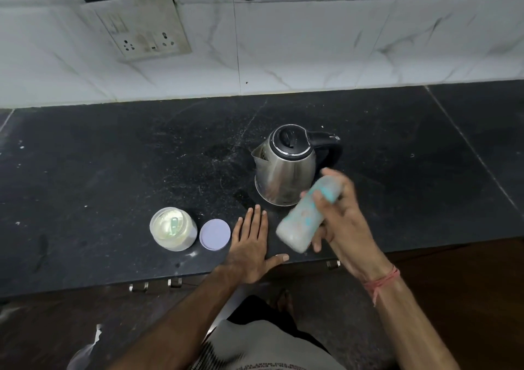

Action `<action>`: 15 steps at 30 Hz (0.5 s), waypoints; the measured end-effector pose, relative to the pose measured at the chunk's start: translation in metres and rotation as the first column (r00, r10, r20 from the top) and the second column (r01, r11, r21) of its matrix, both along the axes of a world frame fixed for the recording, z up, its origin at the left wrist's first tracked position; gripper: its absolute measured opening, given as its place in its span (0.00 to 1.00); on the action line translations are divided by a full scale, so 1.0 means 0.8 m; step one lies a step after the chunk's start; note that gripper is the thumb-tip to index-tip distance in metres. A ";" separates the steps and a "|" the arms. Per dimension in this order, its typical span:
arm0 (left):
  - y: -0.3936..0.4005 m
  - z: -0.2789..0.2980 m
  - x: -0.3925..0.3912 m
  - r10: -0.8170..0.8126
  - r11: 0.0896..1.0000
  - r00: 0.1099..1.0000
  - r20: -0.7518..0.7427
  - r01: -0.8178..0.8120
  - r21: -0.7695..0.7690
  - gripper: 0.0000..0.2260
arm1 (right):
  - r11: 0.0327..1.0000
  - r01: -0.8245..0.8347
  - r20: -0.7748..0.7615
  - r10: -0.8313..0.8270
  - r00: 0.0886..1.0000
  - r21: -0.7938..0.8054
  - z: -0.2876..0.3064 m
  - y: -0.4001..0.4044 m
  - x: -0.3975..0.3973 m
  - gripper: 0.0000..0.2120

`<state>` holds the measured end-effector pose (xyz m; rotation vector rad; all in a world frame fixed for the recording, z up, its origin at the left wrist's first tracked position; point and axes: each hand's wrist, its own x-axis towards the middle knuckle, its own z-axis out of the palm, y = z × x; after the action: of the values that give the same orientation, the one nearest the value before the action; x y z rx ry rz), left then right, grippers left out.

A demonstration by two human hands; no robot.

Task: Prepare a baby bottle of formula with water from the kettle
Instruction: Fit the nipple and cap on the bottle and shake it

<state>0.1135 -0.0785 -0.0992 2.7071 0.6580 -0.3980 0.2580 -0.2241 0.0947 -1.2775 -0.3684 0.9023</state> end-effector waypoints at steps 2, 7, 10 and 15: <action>0.000 0.000 0.000 -0.010 1.000 1.000 -0.016 0.010 0.012 0.64 | 0.997 -0.069 0.023 0.070 0.997 -0.019 -0.006 -0.005 -0.004 0.29; -0.002 -0.003 0.002 0.001 1.000 1.000 -0.017 -0.001 0.020 0.60 | 1.000 0.020 -0.039 -0.020 0.999 -0.012 -0.006 -0.005 0.005 0.29; -0.001 -0.002 0.000 -0.012 0.999 1.000 -0.020 0.013 0.031 0.64 | 0.998 -0.069 0.018 0.069 0.997 -0.008 -0.008 -0.007 0.005 0.29; -0.004 0.000 0.001 0.014 1.000 1.000 -0.014 -0.014 0.010 0.60 | 1.000 0.001 -0.030 0.000 1.000 0.007 -0.006 -0.007 0.016 0.28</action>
<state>0.1144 -0.0817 -0.0989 2.7104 0.6839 -0.4124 0.2712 -0.2300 0.0896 -1.2564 -0.3473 0.9181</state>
